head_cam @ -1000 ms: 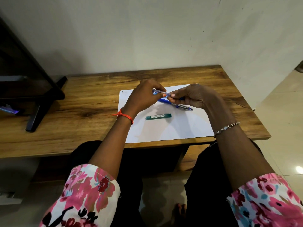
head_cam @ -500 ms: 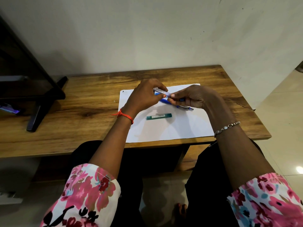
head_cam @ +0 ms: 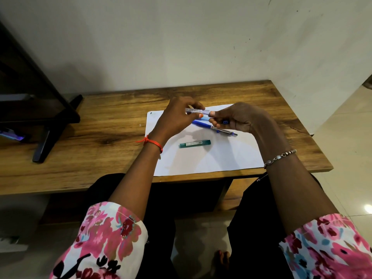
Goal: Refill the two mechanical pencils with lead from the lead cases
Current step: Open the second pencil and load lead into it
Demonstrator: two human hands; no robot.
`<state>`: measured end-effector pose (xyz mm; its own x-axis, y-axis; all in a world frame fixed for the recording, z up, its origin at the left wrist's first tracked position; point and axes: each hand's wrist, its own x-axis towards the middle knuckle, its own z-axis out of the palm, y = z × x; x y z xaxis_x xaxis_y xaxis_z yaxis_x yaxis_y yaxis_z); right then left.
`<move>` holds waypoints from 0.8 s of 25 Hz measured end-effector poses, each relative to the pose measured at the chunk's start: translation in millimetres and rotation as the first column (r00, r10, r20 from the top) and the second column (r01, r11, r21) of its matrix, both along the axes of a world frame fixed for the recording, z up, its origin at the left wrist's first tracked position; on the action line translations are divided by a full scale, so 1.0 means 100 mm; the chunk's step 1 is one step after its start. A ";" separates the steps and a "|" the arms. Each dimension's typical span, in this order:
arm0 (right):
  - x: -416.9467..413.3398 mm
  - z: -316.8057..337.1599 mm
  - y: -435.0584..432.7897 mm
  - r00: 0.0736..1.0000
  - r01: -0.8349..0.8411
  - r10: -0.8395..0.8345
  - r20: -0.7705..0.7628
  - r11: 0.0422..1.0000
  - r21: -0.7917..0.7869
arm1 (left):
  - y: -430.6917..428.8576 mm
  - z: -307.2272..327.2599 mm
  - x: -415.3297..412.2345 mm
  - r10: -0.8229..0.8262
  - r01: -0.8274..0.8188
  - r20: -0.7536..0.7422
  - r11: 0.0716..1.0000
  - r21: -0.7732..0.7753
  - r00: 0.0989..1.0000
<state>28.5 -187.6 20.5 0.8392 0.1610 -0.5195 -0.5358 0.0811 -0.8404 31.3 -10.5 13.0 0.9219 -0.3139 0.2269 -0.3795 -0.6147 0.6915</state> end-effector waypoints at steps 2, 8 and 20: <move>0.00 0.00 0.00 0.999 -0.018 0.021 0.040 0.996 -0.090 | 0.00 0.00 0.00 0.013 -0.013 -0.008 1.000 -0.019 1.000; 0.03 -0.01 -0.04 0.988 0.021 0.019 0.153 0.967 -0.255 | -0.01 0.00 0.02 0.026 -0.028 -0.024 0.998 -0.058 0.999; 0.02 0.05 -0.04 0.884 0.063 0.148 0.444 0.902 -0.426 | -0.04 0.00 0.02 0.055 -0.066 -0.064 0.982 -0.176 0.996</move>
<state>30.0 -191.9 26.0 0.9927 0.0589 -0.1056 -0.0790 -0.3462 -0.9348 33.0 -14.6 13.5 0.9514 -0.2166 0.2190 -0.3008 -0.5007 0.8117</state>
